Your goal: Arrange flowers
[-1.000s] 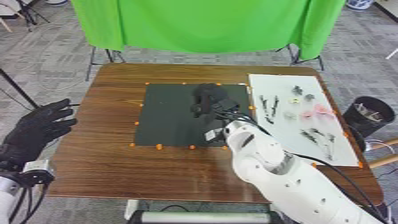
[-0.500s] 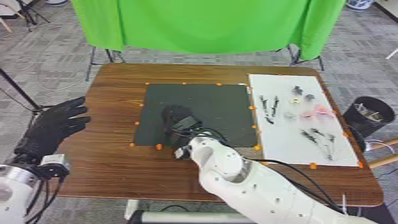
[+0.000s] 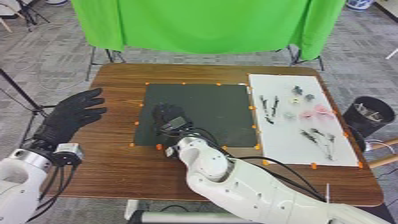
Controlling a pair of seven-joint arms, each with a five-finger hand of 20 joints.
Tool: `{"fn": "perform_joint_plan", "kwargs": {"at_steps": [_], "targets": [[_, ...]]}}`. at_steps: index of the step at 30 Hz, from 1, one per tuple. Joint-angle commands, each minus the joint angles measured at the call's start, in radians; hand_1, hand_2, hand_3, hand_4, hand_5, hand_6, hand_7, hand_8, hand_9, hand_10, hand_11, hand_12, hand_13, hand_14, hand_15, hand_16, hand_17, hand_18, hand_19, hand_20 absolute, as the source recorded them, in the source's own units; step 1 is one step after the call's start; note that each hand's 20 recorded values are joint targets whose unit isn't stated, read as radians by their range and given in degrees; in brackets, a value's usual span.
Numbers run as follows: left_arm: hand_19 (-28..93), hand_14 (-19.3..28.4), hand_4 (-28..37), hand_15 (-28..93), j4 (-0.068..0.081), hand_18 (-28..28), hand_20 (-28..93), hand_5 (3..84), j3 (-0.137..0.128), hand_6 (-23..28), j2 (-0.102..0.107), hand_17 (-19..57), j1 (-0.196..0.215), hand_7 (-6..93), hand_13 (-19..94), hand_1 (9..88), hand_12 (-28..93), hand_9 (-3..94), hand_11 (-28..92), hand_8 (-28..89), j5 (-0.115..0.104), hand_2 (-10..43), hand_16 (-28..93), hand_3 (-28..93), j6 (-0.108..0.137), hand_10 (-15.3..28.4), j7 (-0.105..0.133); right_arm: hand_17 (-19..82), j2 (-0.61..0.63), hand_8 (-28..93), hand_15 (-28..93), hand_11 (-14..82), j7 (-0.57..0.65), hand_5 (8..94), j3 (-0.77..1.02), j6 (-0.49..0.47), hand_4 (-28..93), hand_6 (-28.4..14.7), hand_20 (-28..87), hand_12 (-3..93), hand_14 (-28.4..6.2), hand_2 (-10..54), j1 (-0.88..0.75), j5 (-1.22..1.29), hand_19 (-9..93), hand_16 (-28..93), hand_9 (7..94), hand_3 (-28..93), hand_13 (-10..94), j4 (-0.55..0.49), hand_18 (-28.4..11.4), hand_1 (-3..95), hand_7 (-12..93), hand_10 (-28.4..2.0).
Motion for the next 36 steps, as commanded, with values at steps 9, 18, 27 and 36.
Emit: {"fn": "perform_joint_plan", "kwargs": {"at_steps": [9,18,27,36], "targets": [[46,17.2,-27.2,34,0.021,22.9,6,30.6,0.047,4.2,-0.002,-9.3,-0.046,18.9,23,25.0,14,26.9,22,-11,0.010,1.4,-2,70,-0.027,13.1,-0.014,47,-0.012,20,88,57.3,0.010,62.9,-0.030,0.013,-16,-1.0,49,63.4,-8.1,-5.6,-0.007,-0.008,93,39,76.5,90,74,0.061,-21.5,37.6,62,-8.9],[46,17.2,-27.2,34,0.018,22.9,6,30.6,0.040,4.2,-0.007,-9.3,-0.037,18.8,23,25.0,14,26.9,22,-11,0.011,1.4,-2,70,-0.028,13.1,-0.018,46,-0.011,18,88,56.3,0.023,63.0,0.008,-0.102,-17,-0.9,48,62.8,-8.4,-7.2,-0.040,-0.022,93,39,76.0,89,73,0.043,-21.5,38.8,61,-9.0],[46,17.2,-27.0,34,0.013,22.9,6,30.6,0.032,4.2,-0.010,-9.3,-0.034,19.0,23,25.1,14,26.9,22,-11,0.015,1.5,-2,70,-0.031,13.1,-0.030,44,-0.029,15,87,59.0,0.064,61.3,0.128,-0.411,-21,-1.5,45,57.2,-9.4,-8.7,-0.109,-0.022,93,39,72.0,85,71,-0.018,-21.7,35.6,58,-10.7],[46,17.1,-26.8,34,-0.009,22.9,6,30.6,0.000,4.2,-0.013,-9.3,0.030,18.9,23,25.1,14,26.9,22,-11,0.004,1.4,-2,70,0.001,13.2,0.002,43,-0.011,15,87,62.8,0.058,60.7,0.151,-0.367,-21,-2.3,44,48.9,-9.8,-7.7,-0.107,-0.084,93,39,70.6,84,70,-0.054,-21.8,29.2,56,-11.9]]}}
